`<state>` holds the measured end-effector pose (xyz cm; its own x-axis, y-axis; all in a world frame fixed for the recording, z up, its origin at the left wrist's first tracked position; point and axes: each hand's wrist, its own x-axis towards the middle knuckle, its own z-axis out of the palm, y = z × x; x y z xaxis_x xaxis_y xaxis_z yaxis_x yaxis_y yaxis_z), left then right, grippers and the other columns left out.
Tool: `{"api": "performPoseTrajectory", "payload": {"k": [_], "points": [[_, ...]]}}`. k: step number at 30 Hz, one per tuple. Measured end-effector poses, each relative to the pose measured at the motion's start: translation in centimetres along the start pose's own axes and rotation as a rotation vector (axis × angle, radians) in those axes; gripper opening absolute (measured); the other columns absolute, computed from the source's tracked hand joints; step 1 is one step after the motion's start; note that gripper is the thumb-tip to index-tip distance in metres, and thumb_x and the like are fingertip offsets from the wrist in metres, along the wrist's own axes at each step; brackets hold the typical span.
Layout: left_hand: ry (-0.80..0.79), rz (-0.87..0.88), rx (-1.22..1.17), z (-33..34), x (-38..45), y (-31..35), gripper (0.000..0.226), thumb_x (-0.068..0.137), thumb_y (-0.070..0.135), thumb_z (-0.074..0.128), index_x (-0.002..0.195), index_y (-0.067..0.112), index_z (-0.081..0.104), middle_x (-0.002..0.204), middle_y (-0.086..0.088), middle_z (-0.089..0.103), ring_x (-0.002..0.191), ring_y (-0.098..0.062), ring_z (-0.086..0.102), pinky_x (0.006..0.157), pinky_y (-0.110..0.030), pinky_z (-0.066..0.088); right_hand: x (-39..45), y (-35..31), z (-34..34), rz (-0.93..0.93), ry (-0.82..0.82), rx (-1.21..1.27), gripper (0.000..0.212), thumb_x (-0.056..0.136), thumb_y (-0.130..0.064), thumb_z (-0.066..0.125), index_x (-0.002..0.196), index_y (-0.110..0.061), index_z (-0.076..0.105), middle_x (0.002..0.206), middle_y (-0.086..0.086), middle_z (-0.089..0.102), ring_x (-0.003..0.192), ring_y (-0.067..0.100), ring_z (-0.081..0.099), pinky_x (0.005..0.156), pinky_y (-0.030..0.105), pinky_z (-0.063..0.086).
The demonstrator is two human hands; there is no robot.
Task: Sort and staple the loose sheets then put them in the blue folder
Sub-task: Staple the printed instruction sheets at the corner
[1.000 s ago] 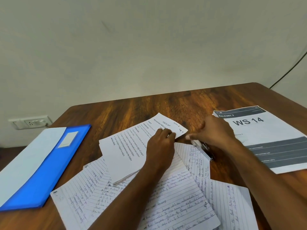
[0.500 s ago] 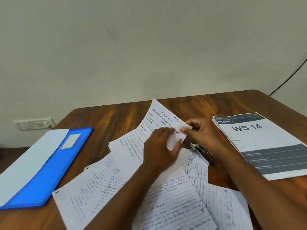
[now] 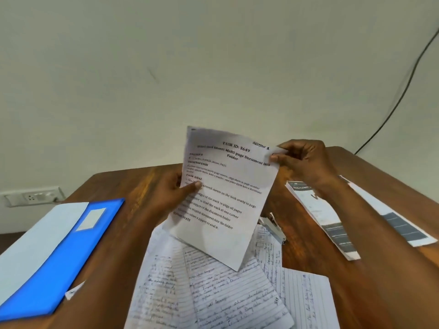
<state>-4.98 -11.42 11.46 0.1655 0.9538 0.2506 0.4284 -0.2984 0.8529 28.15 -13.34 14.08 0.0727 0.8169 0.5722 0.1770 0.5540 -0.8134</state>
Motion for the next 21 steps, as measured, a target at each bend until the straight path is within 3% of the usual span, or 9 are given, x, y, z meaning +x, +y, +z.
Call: {"api": "performPoseTrajectory", "payload": {"k": [3,5,9,12,16,21], "points": [[0.018,-0.004,-0.163,0.3,0.0,-0.1,0.022,0.101,0.023,0.067,0.115,0.008,0.072,0.099,-0.008,0.081,0.092,-0.03,0.079,0.073,-0.039,0.066,-0.3,-0.3,0.5,0.083,0.078,0.166,0.022,0.08,-0.001,0.084,0.1,-0.007,0.077,0.089,0.002,0.082,0.076,0.013,0.076,0.065,0.024,0.061],[0.036,-0.021,-0.228,0.8,-0.1,0.4,0.023,0.1,0.026,0.068,0.115,0.009,0.072,0.102,-0.013,0.08,0.093,-0.035,0.078,0.082,-0.053,0.064,-1.1,-0.3,1.1,0.195,0.043,0.238,0.024,0.085,0.0,0.079,0.108,-0.005,0.075,0.102,0.01,0.081,0.084,0.019,0.079,0.067,0.027,0.063],[0.128,-0.004,-0.237,2.7,-0.6,1.9,0.019,0.103,0.026,0.064,0.113,0.011,0.071,0.096,-0.01,0.081,0.085,-0.028,0.08,0.071,-0.044,0.066,-3.4,2.1,2.4,0.326,-0.071,0.123,0.011,0.092,-0.007,0.075,0.103,-0.011,0.076,0.109,0.012,0.079,0.09,0.019,0.079,0.077,0.031,0.064],[0.182,-0.006,-0.334,4.1,-0.6,2.4,0.019,0.103,0.024,0.064,0.114,0.009,0.068,0.096,-0.01,0.08,0.085,-0.029,0.079,0.072,-0.046,0.067,-4.0,2.5,3.2,0.324,0.031,0.11,0.006,0.096,-0.01,0.072,0.099,-0.015,0.076,0.109,0.011,0.08,0.092,0.022,0.079,0.084,0.04,0.063],[0.23,0.039,-0.42,5.1,-0.9,3.5,0.014,0.102,0.021,0.066,0.113,0.014,0.068,0.098,-0.007,0.08,0.084,-0.024,0.08,0.065,-0.041,0.066,-3.6,1.5,3.1,0.201,0.193,0.066,0.009,0.099,-0.018,0.07,0.105,-0.016,0.077,0.103,0.004,0.081,0.093,0.022,0.079,0.08,0.041,0.063],[0.22,0.028,-0.402,7.3,-2.8,0.5,0.017,0.099,0.016,0.067,0.116,0.012,0.066,0.104,-0.003,0.08,0.09,-0.021,0.079,0.073,-0.04,0.066,-6.1,3.6,3.5,0.234,0.135,-0.075,0.018,0.103,-0.032,0.063,0.111,-0.018,0.073,0.103,-0.002,0.08,0.093,0.018,0.077,0.082,0.049,0.064]]}}
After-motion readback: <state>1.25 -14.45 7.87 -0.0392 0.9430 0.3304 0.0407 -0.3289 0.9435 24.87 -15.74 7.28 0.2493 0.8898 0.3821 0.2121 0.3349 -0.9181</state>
